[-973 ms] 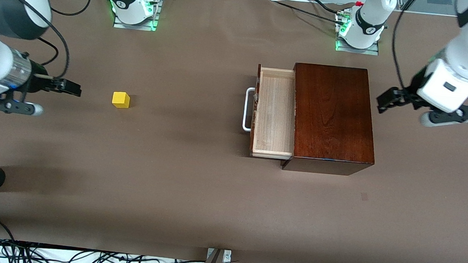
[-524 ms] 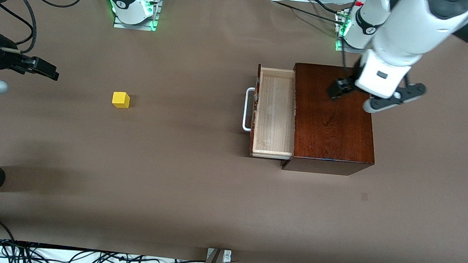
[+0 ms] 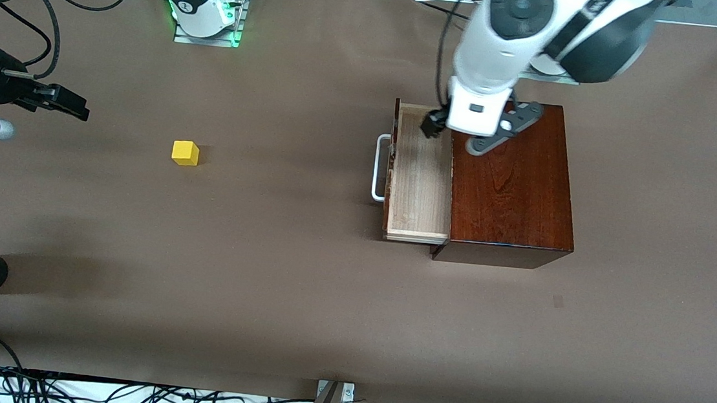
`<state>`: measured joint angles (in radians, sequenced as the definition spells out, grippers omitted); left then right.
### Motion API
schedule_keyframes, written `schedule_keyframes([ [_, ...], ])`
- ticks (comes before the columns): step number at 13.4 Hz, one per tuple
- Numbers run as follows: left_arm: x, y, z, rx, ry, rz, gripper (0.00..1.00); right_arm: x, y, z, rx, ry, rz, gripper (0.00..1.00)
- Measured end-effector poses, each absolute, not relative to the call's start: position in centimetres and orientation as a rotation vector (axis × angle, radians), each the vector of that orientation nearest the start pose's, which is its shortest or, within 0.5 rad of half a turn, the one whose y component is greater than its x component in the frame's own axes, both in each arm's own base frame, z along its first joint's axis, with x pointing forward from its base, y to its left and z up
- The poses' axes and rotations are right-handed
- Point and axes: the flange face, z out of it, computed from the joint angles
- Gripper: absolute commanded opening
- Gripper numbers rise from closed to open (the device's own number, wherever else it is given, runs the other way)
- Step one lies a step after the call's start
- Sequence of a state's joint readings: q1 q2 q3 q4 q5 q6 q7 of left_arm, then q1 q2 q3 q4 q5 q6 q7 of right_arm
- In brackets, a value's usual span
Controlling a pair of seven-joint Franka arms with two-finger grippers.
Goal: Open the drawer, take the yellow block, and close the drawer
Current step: 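Move the left gripper to the open drawer front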
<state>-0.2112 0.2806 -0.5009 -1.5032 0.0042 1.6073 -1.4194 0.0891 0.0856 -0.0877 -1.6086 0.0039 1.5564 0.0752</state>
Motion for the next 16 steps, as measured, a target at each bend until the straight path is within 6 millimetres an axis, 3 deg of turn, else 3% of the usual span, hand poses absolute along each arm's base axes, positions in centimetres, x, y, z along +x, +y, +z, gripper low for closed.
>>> schedule_keyframes([
  [3, 48.7, -43.1, 48.9, -2.803, -1.188, 0.291, 1.00, 57.4, 0.4, 55.8, -3.142, 0.109, 0.206, 1.00],
  [6, 47.9, -47.6, 44.3, -2.702, -1.259, 0.250, 1.00, 57.4, 0.3, 56.0, -3.142, 0.110, 0.197, 1.00],
  [10, 49.1, -49.9, 40.3, -2.607, -1.391, 0.294, 1.00, 57.4, -0.1, 56.0, -3.143, 0.123, 0.187, 1.00],
  [13, 49.9, -51.2, 38.9, -2.594, -1.450, 0.278, 0.39, 57.4, -0.1, 56.0, -3.144, 0.124, 0.187, 1.00],
  [14, 50.0, -51.7, 38.4, -2.604, -1.464, 0.266, 0.13, 57.4, -0.1, 56.0, -3.144, 0.125, 0.186, 1.00],
  [15, 50.0, -52.2, 37.9, -2.613, -1.473, 0.260, 0.00, 57.4, -0.1, 56.0, -3.144, 0.125, 0.185, 1.00],
  [16, 50.0, -52.6, 37.5, -2.618, -1.476, 0.259, 0.00, 57.5, -0.1, 56.1, -3.144, 0.125, 0.182, 1.00],
])
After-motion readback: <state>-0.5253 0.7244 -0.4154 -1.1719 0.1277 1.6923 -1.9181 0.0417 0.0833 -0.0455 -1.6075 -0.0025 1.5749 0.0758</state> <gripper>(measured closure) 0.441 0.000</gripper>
